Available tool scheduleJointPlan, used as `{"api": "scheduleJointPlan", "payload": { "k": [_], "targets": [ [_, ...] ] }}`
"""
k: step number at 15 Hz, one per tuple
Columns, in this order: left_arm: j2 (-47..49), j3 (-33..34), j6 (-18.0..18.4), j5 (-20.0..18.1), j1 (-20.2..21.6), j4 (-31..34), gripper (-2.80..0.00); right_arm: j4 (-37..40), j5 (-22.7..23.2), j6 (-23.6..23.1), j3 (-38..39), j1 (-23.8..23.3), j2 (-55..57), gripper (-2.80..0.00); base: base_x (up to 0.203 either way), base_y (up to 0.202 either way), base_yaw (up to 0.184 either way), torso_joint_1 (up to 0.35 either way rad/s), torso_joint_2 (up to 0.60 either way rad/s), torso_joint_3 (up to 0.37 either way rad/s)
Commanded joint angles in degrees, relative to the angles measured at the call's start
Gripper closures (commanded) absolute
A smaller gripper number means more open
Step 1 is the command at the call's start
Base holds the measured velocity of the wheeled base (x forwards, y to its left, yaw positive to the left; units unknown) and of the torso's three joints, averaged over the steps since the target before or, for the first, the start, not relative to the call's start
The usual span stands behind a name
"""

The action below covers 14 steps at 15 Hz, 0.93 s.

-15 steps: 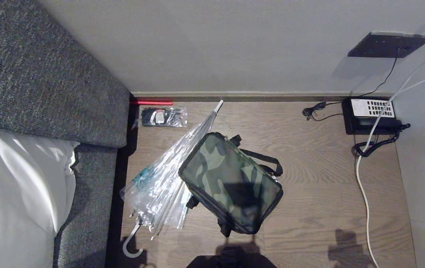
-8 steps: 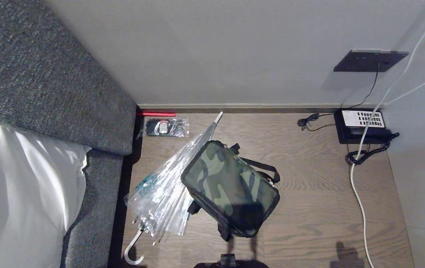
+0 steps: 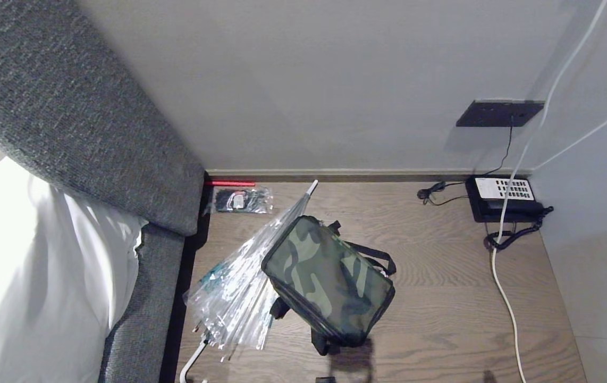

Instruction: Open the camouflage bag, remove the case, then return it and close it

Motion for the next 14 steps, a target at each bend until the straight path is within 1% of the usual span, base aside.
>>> {"api": "scheduleJointPlan", "payload": {
  "k": [1, 14],
  "targets": [
    [0.07, 0.0, -0.05, 0.06, 0.06, -0.02, 0.0, -0.01, -0.02, 0.04, 0.09, 0.03, -1.6, 0.0, 0.0, 0.0, 0.0, -0.002, 0.0, 0.209],
    [0.07, 0.0, -0.05, 0.02, 0.01, 0.01, 0.0, -0.01, -0.02, -0.05, 0.09, 0.03, -1.6, 0.0, 0.0, 0.0, 0.0, 0.001, 0.0, 0.202]
  ]
}}
